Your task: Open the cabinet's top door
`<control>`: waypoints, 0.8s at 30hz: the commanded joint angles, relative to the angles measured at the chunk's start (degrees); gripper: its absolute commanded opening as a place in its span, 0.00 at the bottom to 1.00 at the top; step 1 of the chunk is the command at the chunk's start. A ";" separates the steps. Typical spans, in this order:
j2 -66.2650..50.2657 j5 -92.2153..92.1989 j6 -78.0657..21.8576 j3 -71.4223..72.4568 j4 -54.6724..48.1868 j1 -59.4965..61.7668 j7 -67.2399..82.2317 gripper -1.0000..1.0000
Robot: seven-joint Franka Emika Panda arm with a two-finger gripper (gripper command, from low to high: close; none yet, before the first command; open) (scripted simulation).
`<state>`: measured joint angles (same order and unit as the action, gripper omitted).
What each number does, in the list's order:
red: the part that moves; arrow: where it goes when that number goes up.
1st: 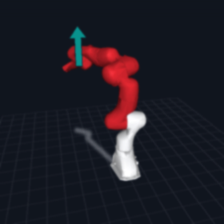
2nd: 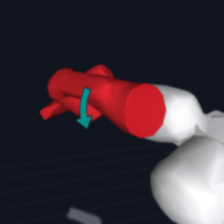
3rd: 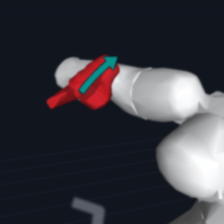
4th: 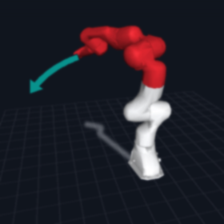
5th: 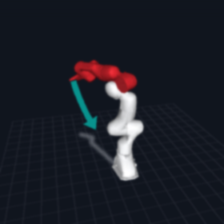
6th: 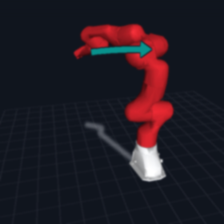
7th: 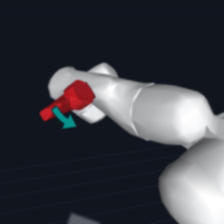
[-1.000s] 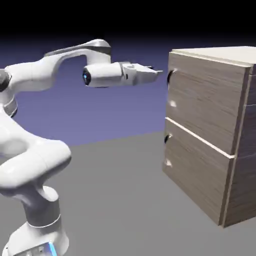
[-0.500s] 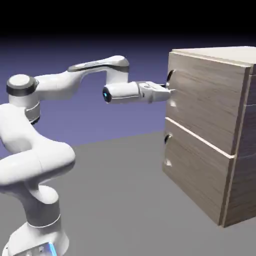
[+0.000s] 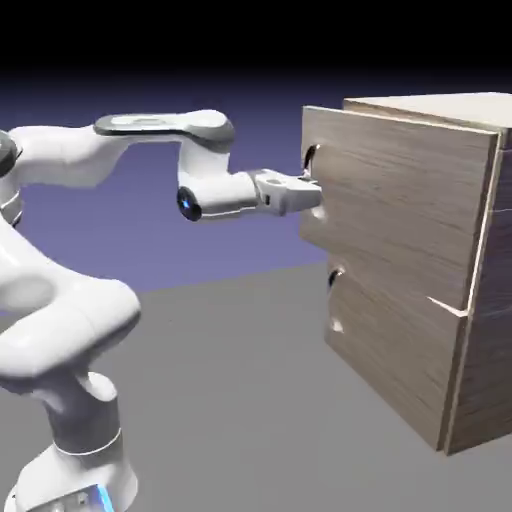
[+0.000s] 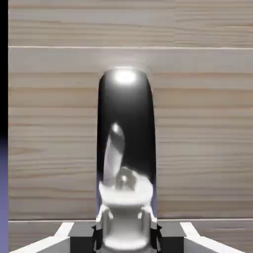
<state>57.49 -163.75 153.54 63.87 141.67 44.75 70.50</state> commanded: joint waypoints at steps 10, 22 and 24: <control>-3.42 8.85 -6.40 -16.79 11.84 -18.34 5.48 0.00; 8.66 38.06 -21.51 -40.95 28.84 -31.40 -5.01 0.00; 10.46 43.04 -24.09 -44.76 30.52 -31.67 -6.37 0.00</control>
<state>67.96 -120.56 129.39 19.10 172.19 13.08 64.09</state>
